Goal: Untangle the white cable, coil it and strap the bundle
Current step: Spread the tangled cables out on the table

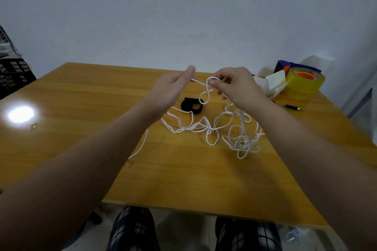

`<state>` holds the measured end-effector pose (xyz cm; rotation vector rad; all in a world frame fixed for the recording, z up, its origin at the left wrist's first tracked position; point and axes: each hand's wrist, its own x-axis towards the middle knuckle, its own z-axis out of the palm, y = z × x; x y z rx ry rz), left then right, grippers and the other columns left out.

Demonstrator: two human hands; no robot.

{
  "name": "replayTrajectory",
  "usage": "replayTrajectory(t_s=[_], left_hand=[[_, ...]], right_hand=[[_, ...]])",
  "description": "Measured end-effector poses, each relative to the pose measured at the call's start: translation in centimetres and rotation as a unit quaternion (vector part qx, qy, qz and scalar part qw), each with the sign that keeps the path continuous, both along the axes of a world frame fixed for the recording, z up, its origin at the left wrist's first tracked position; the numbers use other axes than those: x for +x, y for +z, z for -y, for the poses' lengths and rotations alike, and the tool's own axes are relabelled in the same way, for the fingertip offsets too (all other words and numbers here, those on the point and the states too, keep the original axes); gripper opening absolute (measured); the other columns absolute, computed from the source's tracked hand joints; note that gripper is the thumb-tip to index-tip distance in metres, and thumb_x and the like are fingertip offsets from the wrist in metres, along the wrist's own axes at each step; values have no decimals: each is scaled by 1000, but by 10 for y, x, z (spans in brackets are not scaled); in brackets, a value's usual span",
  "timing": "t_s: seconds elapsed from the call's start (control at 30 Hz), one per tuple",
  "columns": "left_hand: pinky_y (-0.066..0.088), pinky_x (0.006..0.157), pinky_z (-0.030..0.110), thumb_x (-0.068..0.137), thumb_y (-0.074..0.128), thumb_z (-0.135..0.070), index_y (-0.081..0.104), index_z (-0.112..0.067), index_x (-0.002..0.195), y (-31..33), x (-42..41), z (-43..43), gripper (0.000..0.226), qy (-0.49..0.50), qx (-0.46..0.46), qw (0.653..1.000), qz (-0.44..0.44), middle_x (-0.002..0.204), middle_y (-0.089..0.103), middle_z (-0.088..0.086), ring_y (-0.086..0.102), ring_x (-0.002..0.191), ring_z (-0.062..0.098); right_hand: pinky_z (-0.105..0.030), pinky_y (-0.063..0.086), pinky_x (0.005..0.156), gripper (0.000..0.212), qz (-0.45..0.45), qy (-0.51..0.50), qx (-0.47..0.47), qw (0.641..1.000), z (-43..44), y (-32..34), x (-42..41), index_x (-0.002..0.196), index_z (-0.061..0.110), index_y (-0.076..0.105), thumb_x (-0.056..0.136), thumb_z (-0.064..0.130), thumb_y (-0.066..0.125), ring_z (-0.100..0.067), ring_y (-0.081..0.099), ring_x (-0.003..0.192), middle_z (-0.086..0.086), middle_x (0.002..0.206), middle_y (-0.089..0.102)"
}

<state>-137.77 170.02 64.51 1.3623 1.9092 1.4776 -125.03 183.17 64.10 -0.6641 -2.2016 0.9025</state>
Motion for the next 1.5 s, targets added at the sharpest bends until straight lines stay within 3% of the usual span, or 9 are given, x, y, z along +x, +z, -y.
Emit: replayTrajectory(t_s=[0.07, 0.1, 0.3, 0.53, 0.83, 1.03, 1.3, 1.43, 1.5], left_hand=[[36, 55, 39, 89, 51, -55, 67, -23, 102, -2, 0, -2, 39, -3, -32, 996, -78, 69, 26, -20, 55, 60, 18], [33, 53, 30, 85, 55, -58, 65, -25, 100, -2, 0, -3, 38, -6, -53, 992, -114, 58, 46, -3, 45, 55, 10], [48, 84, 43, 80, 62, -59, 65, -23, 98, -7, -2, -8, 40, 27, -85, 981, -172, 108, 66, 11, 47, 85, 12], [29, 50, 25, 85, 63, -33, 68, -11, 76, -8, -7, -14, 24, 81, -66, 986, -126, 49, 42, -4, 41, 50, 10], [30, 51, 26, 94, 53, -42, 62, -21, 71, -30, -32, -7, 32, 84, 31, 991, 97, 58, 30, -2, 29, 51, 12], [30, 53, 26, 96, 52, -35, 62, -14, 76, -42, -30, -13, 31, 48, 43, 986, 152, 59, 32, 2, 31, 55, 12], [41, 63, 34, 95, 52, -37, 58, -11, 94, -44, -25, -18, 26, 47, -11, 985, -164, 79, 54, 5, 49, 69, 15], [44, 73, 44, 103, 30, -30, 58, -5, 97, -44, -35, -17, 38, 99, -111, 887, -436, 92, 65, 13, 59, 84, 35], [44, 80, 43, 104, 24, -31, 60, -6, 100, -43, -36, -15, 44, 103, -120, 888, -432, 94, 66, 12, 60, 90, 35]], right_hand=[[-14, 46, 45, 11, 56, -7, 30, 998, 4, 1, -3, 87, 14, 71, 89, 20, 62, 1, 54, 43, 5, 62, 58], [-17, 49, 47, 12, 76, -2, 31, 997, 5, 1, -5, 91, 16, 72, 90, 19, 61, -2, 56, 46, 3, 65, 60], [-20, 54, 56, 17, 18, 87, -147, 985, 8, 9, 0, 101, 6, 70, 87, 5, 61, -7, 62, 54, -1, 68, 66], [-38, 58, 77, 23, -72, 150, -373, 913, 4, 5, -2, 92, 9, 47, 85, -12, 45, -28, 60, 70, -15, 78, 63], [-26, 53, 46, 17, -40, -28, -107, 993, -6, -16, 4, 71, 10, 57, 83, 13, 70, -12, 62, 45, -13, 64, 64], [-24, 54, 69, 11, -9, 74, -109, 991, 8, -23, -5, 94, 4, 66, 83, 5, 68, -9, 59, 62, -5, 71, 61], [-10, 45, 66, 20, -37, 57, -22, 997, 10, -22, -19, 106, 7, 67, 87, 5, 62, 3, 58, 64, 0, 74, 66], [-18, 45, 73, 15, 21, 9, 65, 998, 4, -15, -23, 99, 8, 69, 90, 12, 58, -10, 60, 70, -4, 75, 66], [-23, 41, 69, 15, 43, -37, 107, 993, -2, -13, -23, 95, 8, 68, 93, 15, 55, -13, 56, 71, -1, 73, 63]])
